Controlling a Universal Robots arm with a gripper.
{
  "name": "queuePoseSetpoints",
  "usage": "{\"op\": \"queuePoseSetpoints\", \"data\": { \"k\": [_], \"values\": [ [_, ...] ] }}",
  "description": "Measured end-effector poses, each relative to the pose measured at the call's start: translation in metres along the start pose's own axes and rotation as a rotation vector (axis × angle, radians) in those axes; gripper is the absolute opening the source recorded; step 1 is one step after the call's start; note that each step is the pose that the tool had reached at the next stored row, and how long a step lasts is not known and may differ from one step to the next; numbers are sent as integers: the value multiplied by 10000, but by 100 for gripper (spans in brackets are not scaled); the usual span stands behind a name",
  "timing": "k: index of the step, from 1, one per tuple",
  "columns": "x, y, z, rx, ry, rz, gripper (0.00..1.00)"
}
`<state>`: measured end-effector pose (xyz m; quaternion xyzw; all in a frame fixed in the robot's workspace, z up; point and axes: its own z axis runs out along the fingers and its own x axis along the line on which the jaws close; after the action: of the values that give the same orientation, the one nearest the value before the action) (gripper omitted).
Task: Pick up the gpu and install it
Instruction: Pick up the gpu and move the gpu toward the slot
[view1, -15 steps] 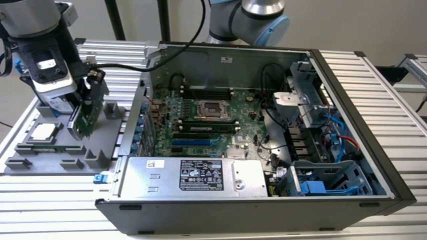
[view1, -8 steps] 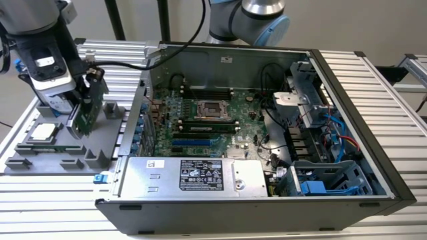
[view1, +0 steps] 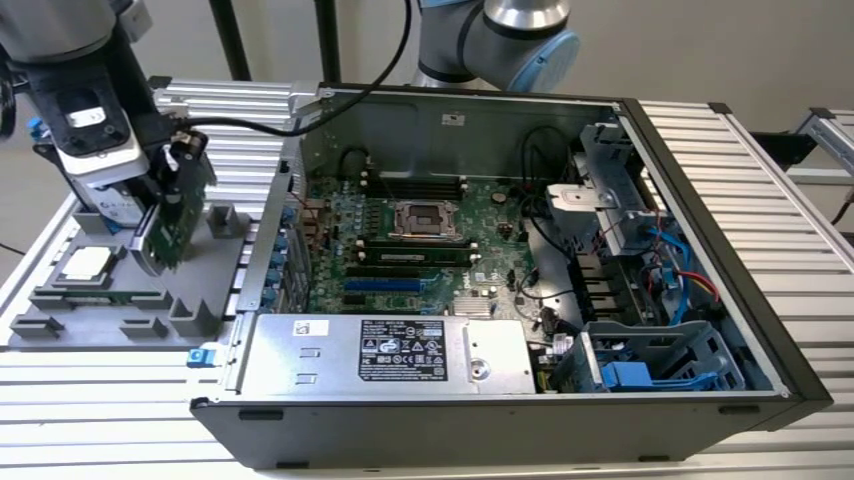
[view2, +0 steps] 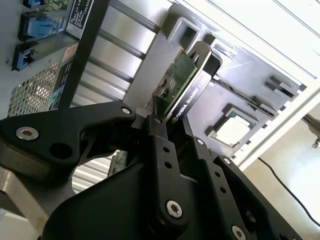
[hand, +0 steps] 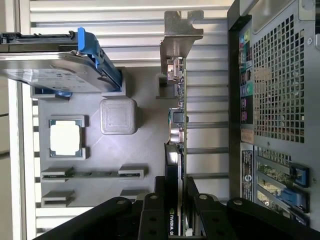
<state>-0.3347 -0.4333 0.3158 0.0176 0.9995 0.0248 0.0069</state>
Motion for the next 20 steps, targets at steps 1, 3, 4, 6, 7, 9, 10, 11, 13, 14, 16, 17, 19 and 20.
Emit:
{"op": "queuePoseSetpoints", "data": {
  "k": [1, 3, 4, 6, 7, 9, 10, 11, 13, 14, 16, 17, 19, 20],
  "values": [
    [0, 0, -6, 0, 0, 0, 0],
    [1, 2, -17, 1, 1, 3, 0],
    [1, 2, -23, 0, 0, 2, 0],
    [0, 2, -34, 0, 0, 2, 0],
    [0, 2, -40, 0, 0, 0, 0],
    [-1, 2, -52, 0, 0, 0, 0],
    [-1, 3, -59, 1, 0, 0, 0],
    [-1, 3, -65, 0, 0, 0, 0],
    [-1, 4, -77, 0, 1, 0, 0],
    [-1, 4, -84, 0, 1, 0, 0],
    [-1, 5, -96, 0, 0, 0, 0],
    [-1, 5, -102, 0, 0, 0, 0],
    [-1, 6, -114, 0, -1, 0, 0],
    [-1, 6, -120, 0, 0, 0, 0]
  ]
}}
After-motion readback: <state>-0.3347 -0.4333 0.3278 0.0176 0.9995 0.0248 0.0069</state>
